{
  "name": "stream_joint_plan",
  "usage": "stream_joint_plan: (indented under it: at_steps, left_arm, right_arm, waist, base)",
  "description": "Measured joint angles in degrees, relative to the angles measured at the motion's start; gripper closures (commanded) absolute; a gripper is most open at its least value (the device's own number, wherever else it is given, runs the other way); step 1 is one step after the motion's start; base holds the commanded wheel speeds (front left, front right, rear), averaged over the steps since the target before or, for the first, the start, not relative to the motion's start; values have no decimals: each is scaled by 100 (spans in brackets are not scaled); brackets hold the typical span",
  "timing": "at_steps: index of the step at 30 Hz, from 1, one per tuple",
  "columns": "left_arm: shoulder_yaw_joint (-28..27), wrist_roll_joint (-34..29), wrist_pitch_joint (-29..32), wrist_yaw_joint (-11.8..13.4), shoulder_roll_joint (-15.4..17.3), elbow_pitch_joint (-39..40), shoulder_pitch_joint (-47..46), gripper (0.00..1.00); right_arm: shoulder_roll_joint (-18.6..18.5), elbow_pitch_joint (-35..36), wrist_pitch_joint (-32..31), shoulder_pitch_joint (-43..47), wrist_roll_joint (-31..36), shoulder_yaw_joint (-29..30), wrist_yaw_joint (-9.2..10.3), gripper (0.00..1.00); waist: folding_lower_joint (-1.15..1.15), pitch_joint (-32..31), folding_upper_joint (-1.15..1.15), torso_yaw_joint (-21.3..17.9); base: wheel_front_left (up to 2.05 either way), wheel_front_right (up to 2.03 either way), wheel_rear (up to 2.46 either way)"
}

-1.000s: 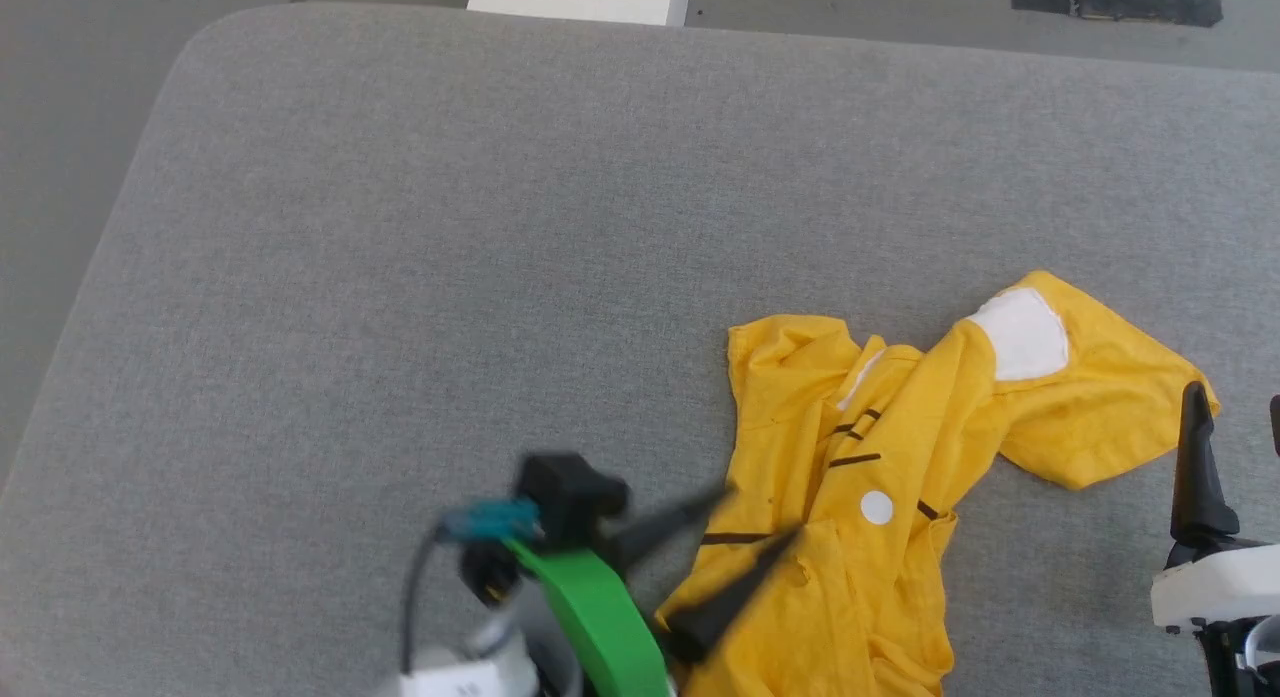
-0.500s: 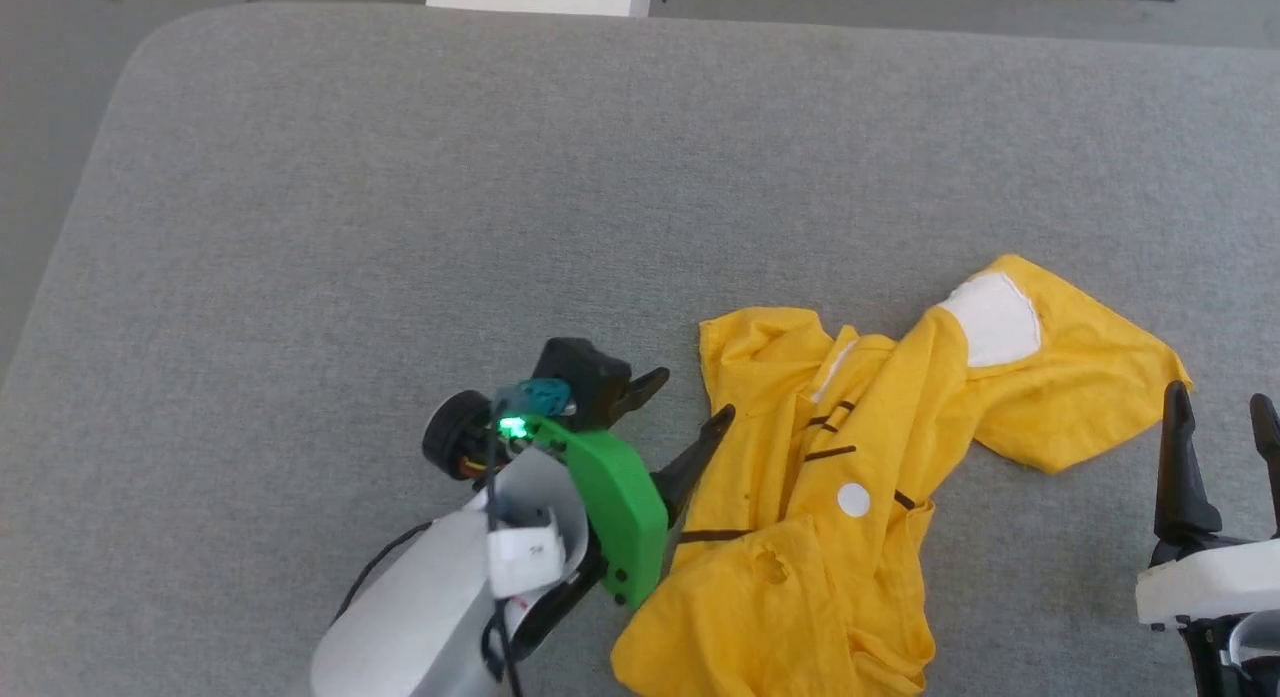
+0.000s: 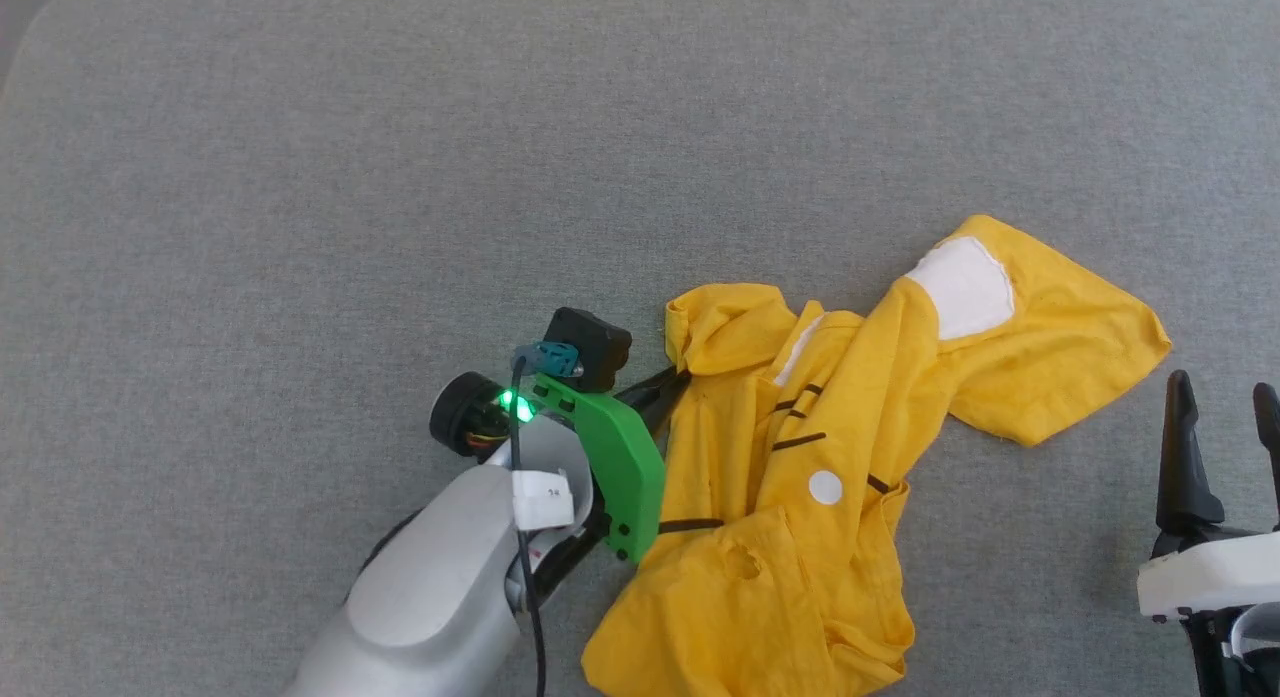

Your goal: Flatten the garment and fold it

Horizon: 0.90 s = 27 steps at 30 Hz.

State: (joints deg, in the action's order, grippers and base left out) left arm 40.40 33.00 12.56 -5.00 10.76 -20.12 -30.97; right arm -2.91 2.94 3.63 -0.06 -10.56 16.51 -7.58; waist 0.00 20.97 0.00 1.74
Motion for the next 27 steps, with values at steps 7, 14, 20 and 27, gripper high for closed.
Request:
stream_joint_plan:
  at_steps: [7,14,20,27]
  left_arm:
    - [-467,94,-749,210,-5,336,-8,100]
    - [-1639,186,-1446,1157,597,1808,547,100]
    - [-2476,543,-1593,2024,854,2050,1969,100]
    - [-2585,1192,-1536,2080,448,1691,2652,14]
  right_arm:
    - [0,-99,52,1,-1,63,0,0]
    - [1,-186,76,21,-26,79,0,0]
    - [1,-190,75,29,-27,93,0,0]
    - [1,-190,2,29,-26,111,0,0]
  waist:
    - [0,-158,0,42]
    - [0,-449,0,243]
    - [0,-584,0,394]
    - [0,-603,0,436]
  base:
    - [0,0,0]
    - [0,0,0]
    - [0,0,0]
    - [0,0,0]
